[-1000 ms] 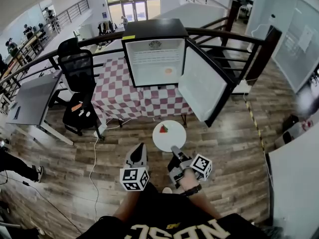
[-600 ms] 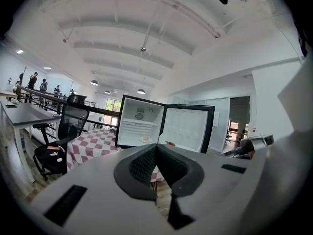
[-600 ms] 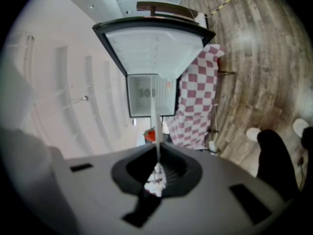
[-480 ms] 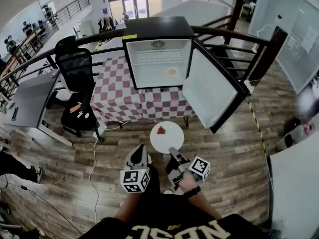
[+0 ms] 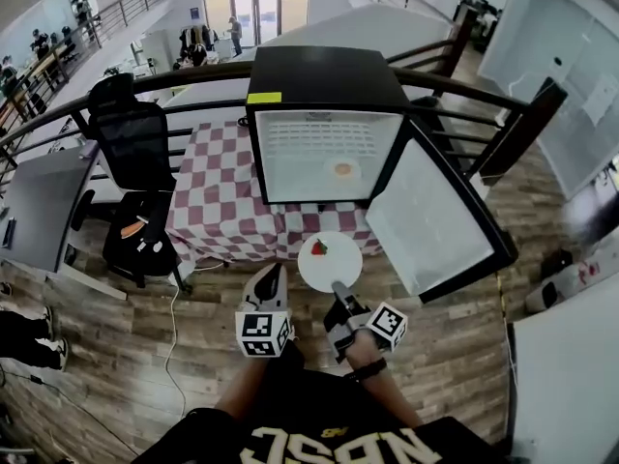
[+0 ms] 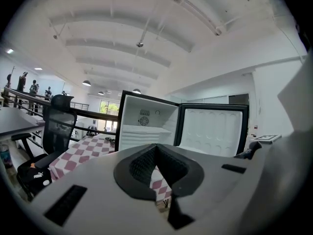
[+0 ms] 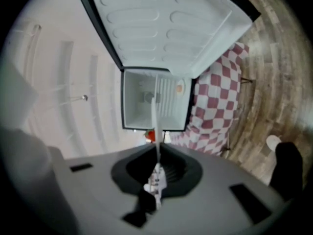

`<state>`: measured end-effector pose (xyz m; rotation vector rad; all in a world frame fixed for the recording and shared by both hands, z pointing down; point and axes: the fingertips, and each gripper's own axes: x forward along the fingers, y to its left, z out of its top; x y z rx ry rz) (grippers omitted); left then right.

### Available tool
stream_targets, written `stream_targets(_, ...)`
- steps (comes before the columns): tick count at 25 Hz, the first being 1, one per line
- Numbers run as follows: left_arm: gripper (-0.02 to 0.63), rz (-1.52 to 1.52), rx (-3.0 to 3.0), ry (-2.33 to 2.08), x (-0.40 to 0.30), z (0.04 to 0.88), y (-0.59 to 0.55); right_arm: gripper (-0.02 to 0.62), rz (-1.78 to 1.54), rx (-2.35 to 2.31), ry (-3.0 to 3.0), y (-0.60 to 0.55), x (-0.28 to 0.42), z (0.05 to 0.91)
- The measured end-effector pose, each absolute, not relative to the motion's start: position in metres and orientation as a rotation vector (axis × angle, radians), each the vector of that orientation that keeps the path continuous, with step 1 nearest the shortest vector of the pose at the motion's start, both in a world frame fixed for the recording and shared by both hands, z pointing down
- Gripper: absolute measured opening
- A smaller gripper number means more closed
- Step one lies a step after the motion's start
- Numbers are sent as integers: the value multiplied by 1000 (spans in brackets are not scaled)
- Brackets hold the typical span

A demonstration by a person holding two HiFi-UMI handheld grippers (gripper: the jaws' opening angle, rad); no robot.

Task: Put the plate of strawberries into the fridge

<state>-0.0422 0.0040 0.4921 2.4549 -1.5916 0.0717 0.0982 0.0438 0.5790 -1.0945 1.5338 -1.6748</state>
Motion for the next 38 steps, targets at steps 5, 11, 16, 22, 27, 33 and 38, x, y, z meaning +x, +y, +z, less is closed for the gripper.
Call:
stream_targets(5,17,70,2485,-1550,-54,494,-59,32,-1682,-1115,1532,-20,73,586)
stream_targets(11,17,12,2479,-1495,-79,491,-117,31,-1666,-1116,1555,-83,45,578)
stream_targets(16,17,-35,2475,-1490,-92,484,-150,32,-1667,-1141,1544,-110,41,581)
stream_targets(22,17,15,2454,-1473,-84,506,-165,32,-1706,-1162,1496,-128,50,600)
stream_targets(27,17,54,2430,-1498,-75,525,-192,32,-1732,-1191,1534,-158,57,614)
stream_targets(33,17,114,2376,-1512,-71,549,-214,32,-1805,-1178,1533,-179,51,644)
stream_targets(38,17,153,2345,-1507,-68,573,-230,32,-1833,-1146,1483,-201,52,677)
